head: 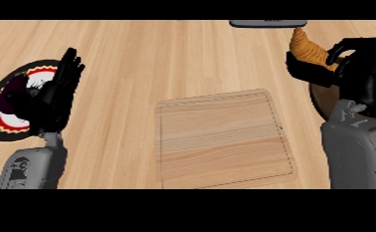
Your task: Pick the croissant from the cutting board and place it in the pan
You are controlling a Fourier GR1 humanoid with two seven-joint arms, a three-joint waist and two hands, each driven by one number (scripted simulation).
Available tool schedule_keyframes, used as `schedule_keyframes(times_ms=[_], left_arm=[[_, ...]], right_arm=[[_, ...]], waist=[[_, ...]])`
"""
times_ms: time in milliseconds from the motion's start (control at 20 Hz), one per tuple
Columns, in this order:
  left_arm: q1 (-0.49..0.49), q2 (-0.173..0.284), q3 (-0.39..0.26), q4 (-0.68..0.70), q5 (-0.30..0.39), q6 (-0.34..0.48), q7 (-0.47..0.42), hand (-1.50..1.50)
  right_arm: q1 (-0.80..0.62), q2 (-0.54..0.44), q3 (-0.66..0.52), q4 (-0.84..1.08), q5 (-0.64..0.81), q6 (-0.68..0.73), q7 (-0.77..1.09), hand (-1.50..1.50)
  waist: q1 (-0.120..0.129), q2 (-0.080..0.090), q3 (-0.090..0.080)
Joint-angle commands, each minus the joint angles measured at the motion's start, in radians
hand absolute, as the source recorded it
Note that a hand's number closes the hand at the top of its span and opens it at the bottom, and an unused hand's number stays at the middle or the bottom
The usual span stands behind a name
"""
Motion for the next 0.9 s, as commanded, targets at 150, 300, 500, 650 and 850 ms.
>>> schedule_keyframes(times_ms=[150,300,500,650,850], left_arm=[[-0.014,0.001,0.013,0.058,0.001,-0.007,-0.027,0.0],[0.003,-0.036,-0.02,0.012,-0.012,0.015,-0.019,0.0],[0.023,-0.05,-0.052,-0.002,-0.046,0.026,-0.035,0.0],[0.01,0.004,-0.014,-0.056,0.013,-0.028,0.04,0.0],[-0.038,-0.025,-0.023,-0.031,-0.01,0.016,0.047,0.0]], right_arm=[[0.073,-0.194,-0.221,0.165,-0.173,-0.051,-0.229,1.5],[0.042,-0.278,-0.265,0.414,-0.093,-0.176,-0.324,1.5],[0.011,-0.347,-0.338,0.658,-0.144,-0.298,-0.48,1.5],[0.019,-0.327,-0.383,0.853,-0.187,-0.435,-0.605,1.5],[-0.097,-0.414,-0.436,1.106,-0.242,-0.499,-0.76,1.5]], waist=[[-0.002,0.002,0.0],[0.015,0.008,0.001],[0.018,0.007,0.001],[0.034,0.009,0.003],[0.03,0.011,0.003]])
